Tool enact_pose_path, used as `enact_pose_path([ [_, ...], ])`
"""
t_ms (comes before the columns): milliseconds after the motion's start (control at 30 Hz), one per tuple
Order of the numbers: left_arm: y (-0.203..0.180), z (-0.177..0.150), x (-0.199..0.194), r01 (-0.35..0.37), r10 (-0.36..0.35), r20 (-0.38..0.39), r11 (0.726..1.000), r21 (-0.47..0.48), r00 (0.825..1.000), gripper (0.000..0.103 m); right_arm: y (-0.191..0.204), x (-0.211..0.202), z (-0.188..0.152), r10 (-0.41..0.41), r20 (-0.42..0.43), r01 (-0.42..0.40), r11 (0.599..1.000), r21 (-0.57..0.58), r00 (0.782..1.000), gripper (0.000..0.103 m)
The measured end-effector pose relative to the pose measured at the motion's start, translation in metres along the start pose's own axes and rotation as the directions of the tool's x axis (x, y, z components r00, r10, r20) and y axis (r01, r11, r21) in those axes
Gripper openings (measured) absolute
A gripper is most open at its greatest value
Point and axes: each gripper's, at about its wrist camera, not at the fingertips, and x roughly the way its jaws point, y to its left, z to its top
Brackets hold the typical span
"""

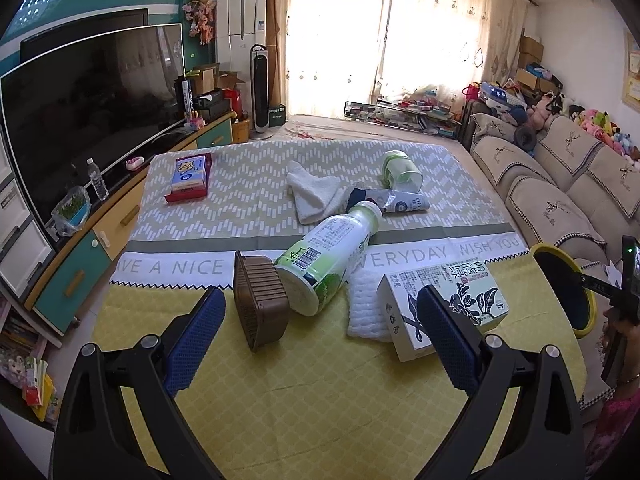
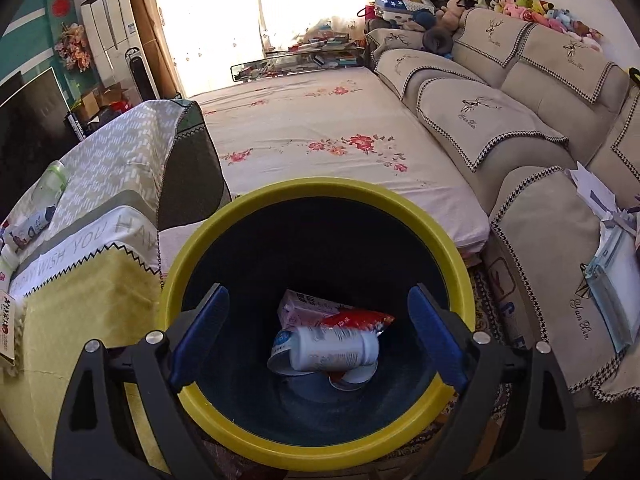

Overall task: Collect trash
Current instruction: 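Carry the pill bottle over the bin and open the right gripper, then grasp the brown ribbed plastic container with the left gripper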

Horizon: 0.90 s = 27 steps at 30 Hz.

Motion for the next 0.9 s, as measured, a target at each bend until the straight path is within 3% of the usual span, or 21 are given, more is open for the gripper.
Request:
enact_pose_path([
  [200,0.005,-0.005,0.012,0.006,-0.006,-0.012,1.000,0.011,1.000,0.095,0.016,-0.011,-0.001,0.006,0.005,-0.006,0.999,-0.032,1.000,0.086],
  [333,0.013,-0.011,0.027,0.004,-0.003,-0.034,1.000,0.014,0.999,0.087,0.027,-0.013,-0.001,0.015,-0.002,-0.015,0.999,-0.050,1.000,0.086],
  [700,0.036,-0.017,0.063,0.017,-0.016,-0.093,1.000,0.013,0.996,0.056,0.051,-0.014,-0.001,0.037,-0.017,-0.038,0.995,-0.095,0.999,0.086],
  [900,0.037,-0.019,0.073,0.043,-0.041,-0.124,0.999,0.013,0.992,0.025,0.059,-0.014,-0.002,0.048,-0.023,-0.050,0.993,-0.106,0.999,0.086],
])
